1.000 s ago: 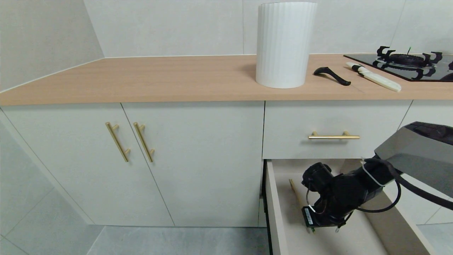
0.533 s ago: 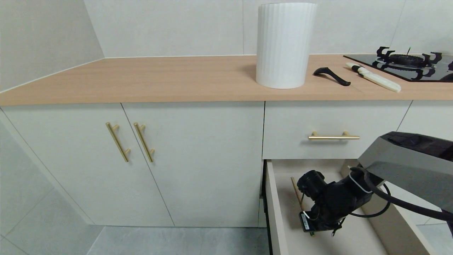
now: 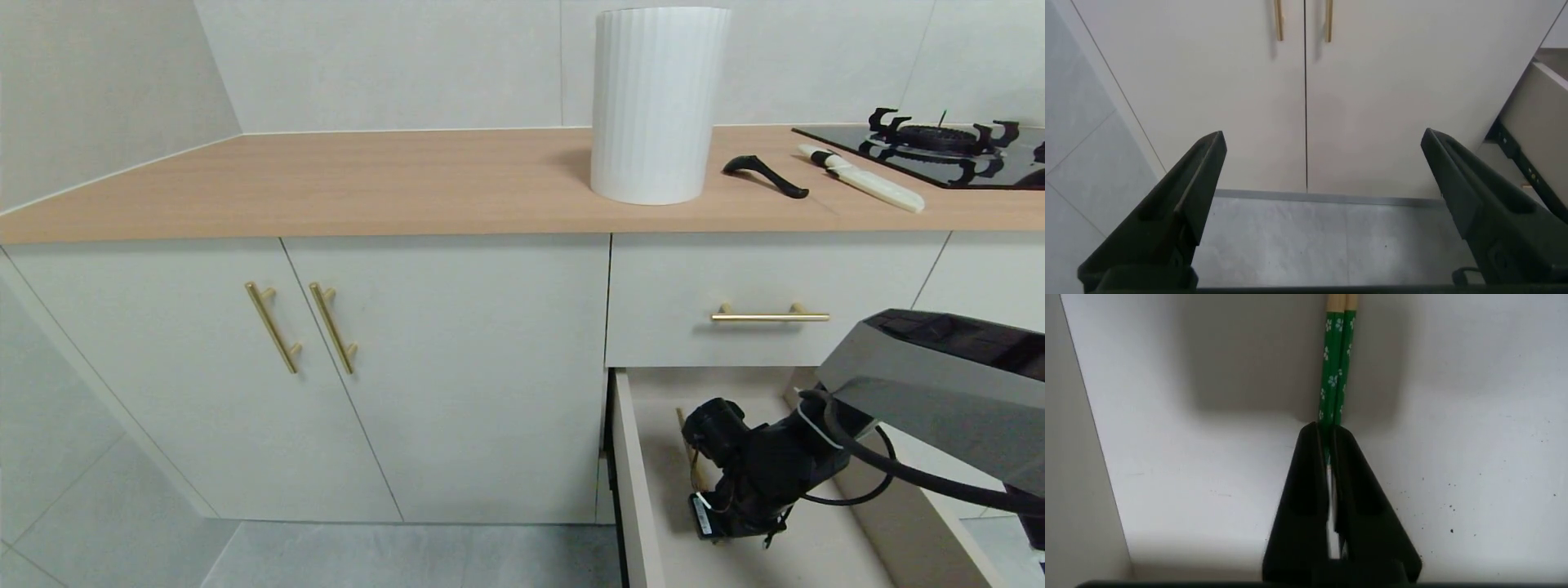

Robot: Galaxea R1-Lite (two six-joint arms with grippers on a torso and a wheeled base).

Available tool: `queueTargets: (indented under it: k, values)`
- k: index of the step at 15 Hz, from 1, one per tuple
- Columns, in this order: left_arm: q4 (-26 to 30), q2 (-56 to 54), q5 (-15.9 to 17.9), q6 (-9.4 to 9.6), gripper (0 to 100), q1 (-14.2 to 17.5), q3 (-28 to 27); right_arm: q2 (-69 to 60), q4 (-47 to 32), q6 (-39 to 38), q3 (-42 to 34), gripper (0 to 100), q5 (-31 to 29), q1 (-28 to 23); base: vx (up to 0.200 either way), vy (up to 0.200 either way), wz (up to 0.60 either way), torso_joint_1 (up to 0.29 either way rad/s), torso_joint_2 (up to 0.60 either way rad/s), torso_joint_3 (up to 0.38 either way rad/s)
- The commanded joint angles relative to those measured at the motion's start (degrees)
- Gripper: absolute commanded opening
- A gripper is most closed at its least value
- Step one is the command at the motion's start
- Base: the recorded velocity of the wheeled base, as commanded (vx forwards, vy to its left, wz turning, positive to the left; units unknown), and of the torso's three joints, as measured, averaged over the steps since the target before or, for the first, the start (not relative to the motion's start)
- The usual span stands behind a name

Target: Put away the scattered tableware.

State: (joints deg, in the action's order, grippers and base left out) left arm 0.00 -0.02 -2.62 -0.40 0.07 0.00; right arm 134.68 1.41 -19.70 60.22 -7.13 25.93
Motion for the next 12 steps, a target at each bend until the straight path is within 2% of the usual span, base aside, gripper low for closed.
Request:
queueTargets:
  k: [1,6,12]
  values:
    - [0.00,0.02,-0.02,-0.04,100,0.01,0.00,0.14,-0.01,-0.08,0.07,100,0.01,0.09,0.000,0.000,0.00,0.000,0.00,0.000]
    - [0.00,0.02,-0.02,-0.04,100,0.01,0.00,-0.74,-0.01,-0.08,-0.28,100,0.01,0.09,0.000,0.000,0.00,0.000,0.00,0.000]
    - [0.00,0.02,-0.02,-0.04,100,0.01,0.00,-24.38,-2.21,-1.13,-5.38,100,0.63,0.00,0.000,0.000,0.00,0.000,0.00,0.000]
